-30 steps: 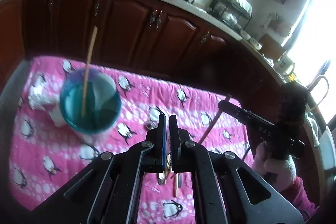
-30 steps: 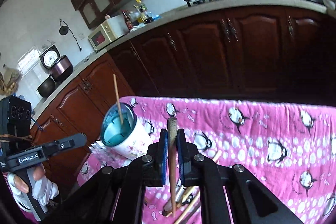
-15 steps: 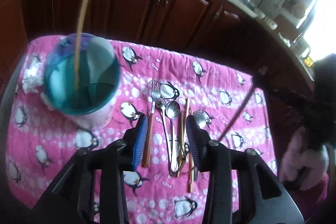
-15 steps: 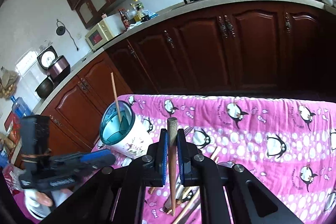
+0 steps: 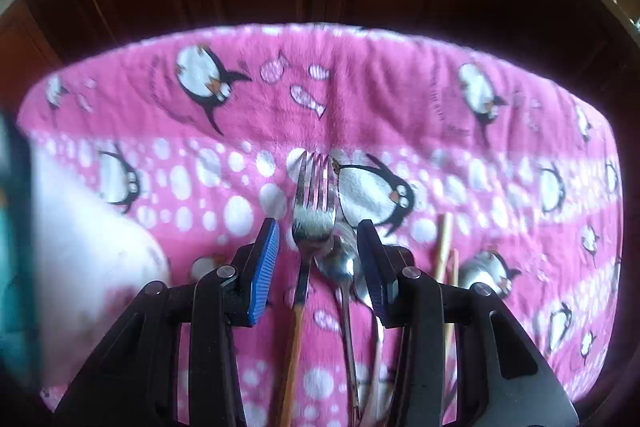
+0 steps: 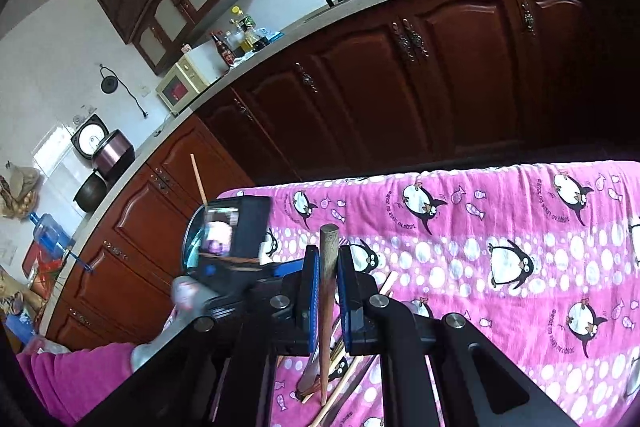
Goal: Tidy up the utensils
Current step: 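Carry the fork with the left tool while the right tool carries the chopstick to the cup, then lower the fork into the cup and open the left tool while the right tool releases the chopstick inside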
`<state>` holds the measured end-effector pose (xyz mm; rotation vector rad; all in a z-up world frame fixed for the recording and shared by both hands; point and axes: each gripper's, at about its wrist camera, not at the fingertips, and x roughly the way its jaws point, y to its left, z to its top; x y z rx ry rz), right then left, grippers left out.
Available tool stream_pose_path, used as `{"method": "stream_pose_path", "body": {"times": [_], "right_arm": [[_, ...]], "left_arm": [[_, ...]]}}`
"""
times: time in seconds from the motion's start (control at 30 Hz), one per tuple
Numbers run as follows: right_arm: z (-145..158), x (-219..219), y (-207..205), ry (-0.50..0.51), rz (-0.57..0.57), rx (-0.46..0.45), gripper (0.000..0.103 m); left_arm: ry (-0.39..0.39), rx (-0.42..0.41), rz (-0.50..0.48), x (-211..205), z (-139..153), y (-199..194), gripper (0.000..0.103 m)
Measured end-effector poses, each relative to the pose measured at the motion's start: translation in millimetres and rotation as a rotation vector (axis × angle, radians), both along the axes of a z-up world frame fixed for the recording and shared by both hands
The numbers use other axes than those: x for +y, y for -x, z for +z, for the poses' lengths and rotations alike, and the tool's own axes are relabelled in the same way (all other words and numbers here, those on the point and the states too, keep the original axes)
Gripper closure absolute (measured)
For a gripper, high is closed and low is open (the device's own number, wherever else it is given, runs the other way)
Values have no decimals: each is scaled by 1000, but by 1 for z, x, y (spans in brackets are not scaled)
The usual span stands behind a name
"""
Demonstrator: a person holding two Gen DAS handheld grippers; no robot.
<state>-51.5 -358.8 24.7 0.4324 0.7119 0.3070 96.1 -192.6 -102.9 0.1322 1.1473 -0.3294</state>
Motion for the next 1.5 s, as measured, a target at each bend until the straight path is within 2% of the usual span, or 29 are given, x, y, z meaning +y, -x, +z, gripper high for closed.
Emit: {"method": "stream_pose_path", "body": {"times": [0.07,0.2,0.3,0.43,0.47,0.57,0.7,0.87,1.0,1.13,1.23,1.37,1.5], "right_arm": [[-2,0,-3,-3,2,1,95],[-1,3,-7,7,18,-6,95],[1,7,-8,16,23,-12,95],[5,17,-4,36,34,-19,95],[7,20,-4,40,37,-22,95],[18,32,-2,62,50,-45,95],[28,46,3,85,57,-63,95],[40,58,13,97,64,-81,95],[63,73,12,124,92,-121,95],[93,86,5,127,117,-172,95],[117,95,-4,115,131,-218,95],[146,115,-28,75,120,-290,95],[153,147,-60,69,116,-317,95]], "left_arm": [[8,23,3,2,-8,-7,82],[102,13,-2,16,2,-3,83],[202,-10,-18,33,27,13,83],[267,-48,-47,55,57,40,85],[281,-59,-50,62,65,46,97],[319,-95,-48,81,89,62,101],[331,-115,-50,96,101,76,101],[385,-115,-28,117,112,88,102],[432,-159,-48,134,144,101,102],[475,-227,-55,158,190,107,102],[470,-300,-42,181,225,105,102],[412,-401,1,209,258,92,102],[352,-452,63,230,258,72,102]]}}
